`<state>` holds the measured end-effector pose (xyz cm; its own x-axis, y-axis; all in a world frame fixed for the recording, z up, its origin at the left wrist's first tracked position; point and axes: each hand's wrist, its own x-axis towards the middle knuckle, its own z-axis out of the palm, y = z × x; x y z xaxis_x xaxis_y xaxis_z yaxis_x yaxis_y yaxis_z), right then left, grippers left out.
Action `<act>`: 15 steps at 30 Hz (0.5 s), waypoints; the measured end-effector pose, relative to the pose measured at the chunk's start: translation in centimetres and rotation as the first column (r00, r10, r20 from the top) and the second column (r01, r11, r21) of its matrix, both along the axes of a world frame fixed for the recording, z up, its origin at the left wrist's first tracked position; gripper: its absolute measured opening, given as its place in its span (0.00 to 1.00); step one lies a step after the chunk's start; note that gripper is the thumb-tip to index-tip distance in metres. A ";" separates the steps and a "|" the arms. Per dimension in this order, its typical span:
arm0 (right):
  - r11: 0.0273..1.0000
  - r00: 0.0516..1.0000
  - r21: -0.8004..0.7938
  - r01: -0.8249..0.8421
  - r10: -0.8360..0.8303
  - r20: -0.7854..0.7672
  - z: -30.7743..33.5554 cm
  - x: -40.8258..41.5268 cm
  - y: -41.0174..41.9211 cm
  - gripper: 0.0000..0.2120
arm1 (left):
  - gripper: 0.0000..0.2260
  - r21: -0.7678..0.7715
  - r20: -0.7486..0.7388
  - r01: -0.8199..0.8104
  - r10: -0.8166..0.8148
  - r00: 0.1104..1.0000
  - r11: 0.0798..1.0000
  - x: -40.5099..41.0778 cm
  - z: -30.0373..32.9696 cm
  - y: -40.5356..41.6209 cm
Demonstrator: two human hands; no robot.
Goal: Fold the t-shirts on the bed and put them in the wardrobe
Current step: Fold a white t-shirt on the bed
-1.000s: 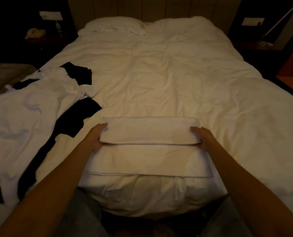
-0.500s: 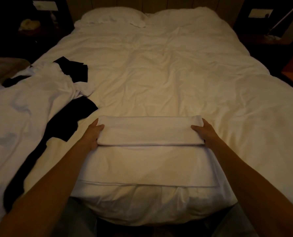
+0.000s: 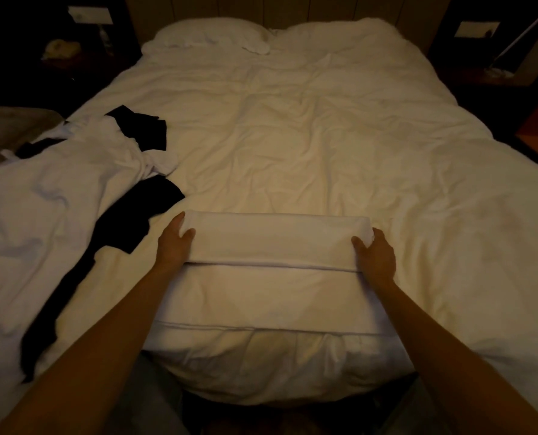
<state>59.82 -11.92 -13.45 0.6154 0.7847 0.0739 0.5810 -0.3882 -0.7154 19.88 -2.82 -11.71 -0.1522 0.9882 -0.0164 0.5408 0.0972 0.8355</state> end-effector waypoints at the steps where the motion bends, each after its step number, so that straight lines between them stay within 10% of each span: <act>1: 1.000 1.000 0.002 0.002 -0.002 -0.009 0.2 -0.1 -0.2 0.26 | 0.23 0.002 0.008 -0.011 0.011 1.000 1.000 0.1 0.1 -0.4; 11: 0.999 0.970 0.037 -0.009 0.000 0.243 0.2 -1.6 -1.5 0.26 | 0.27 0.074 -0.456 -0.032 0.062 0.888 0.997 -0.4 0.4 -2.7; 15: 0.950 0.865 -0.080 -0.302 0.308 0.397 -0.2 -4.2 -0.7 0.27 | 0.29 0.115 -0.613 -0.006 0.076 0.786 0.993 1.4 0.6 -3.2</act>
<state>55.58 -12.67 -13.62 0.2655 0.9313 0.2492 0.9069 -0.1535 -0.3923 21.30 -6.00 -11.06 -0.1353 0.9716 0.1944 0.9410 0.0645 0.3322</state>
